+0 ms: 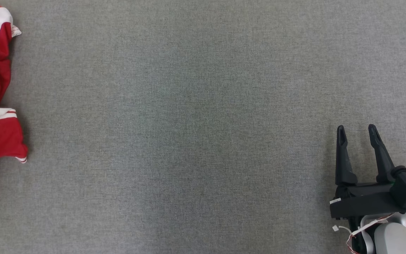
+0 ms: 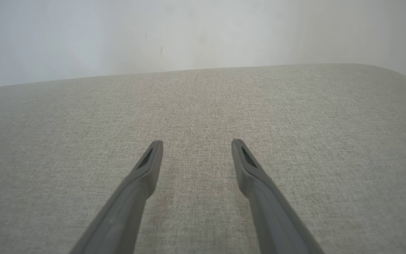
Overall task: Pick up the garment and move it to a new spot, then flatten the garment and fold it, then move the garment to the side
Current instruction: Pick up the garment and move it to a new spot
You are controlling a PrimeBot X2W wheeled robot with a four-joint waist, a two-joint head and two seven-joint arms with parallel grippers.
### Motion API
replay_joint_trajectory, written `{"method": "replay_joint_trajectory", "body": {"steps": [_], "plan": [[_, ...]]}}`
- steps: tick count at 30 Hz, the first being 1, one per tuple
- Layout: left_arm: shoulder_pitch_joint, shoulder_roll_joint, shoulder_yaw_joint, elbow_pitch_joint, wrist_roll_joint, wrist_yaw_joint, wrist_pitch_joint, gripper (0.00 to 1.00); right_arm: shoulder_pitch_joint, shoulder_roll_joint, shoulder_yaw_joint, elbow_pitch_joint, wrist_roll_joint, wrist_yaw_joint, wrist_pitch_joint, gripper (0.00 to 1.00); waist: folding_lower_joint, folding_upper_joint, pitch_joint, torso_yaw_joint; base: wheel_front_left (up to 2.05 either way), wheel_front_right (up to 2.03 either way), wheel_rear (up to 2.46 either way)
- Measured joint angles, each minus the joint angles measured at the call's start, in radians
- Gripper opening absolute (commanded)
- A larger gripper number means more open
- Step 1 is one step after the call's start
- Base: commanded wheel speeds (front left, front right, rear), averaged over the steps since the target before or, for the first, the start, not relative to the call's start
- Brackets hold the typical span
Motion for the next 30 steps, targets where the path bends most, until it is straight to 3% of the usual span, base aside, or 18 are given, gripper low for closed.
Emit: {"method": "replay_joint_trajectory", "body": {"steps": [1,2,3,12,18,25,30], "plan": [[-0.002,0.003,-0.008,0.011,-0.003,0.0,0.002,0.5,-0.001,0.0,0.002,-0.001,0.0,0.0,0.0,1.0,0.0,0.0,0.0,0.0,0.0,0.0,0.0],[-0.006,0.008,-0.017,0.018,-0.003,0.0,-0.005,0.08,-0.002,0.0,0.005,-0.001,0.0,0.0,0.0,1.0,0.0,0.0,0.0,0.0,0.0,0.0,0.0],[-0.018,0.017,-0.032,0.031,-0.002,0.0,-0.027,0.0,-0.004,0.0,0.007,-0.001,0.0,0.0,-0.001,1.0,-0.0001,0.0,-0.001,0.002,0.0,0.0,0.0],[-0.073,0.031,-0.058,0.061,0.026,0.0,-0.22,0.0,-0.003,0.0,0.023,0.028,0.014,0.0,-0.013,1.0,-0.0001,-0.0001,-0.051,0.013,0.0,0.0,0.0],[-0.146,0.038,-0.085,0.008,0.053,0.0,-0.316,0.0,0.012,0.0,0.035,0.075,0.043,0.0,-0.031,1.0,-0.0001,-0.0002,-0.121,0.023,0.0,0.0,0.0],[-0.27,0.015,-0.159,-0.167,0.087,0.0,-0.317,0.0,0.027,0.0,0.052,0.129,0.088,0.0,-0.05,1.0,-0.0002,-0.0003,-0.211,0.025,0.0,0.0,0.0],[-0.325,-0.047,-0.204,-0.333,0.082,0.0,-0.259,0.0,0.033,0.0,0.064,0.151,0.114,0.0,-0.059,1.0,-0.0003,-0.0003,-0.251,-0.005,0.0,0.0,0.0]]}}
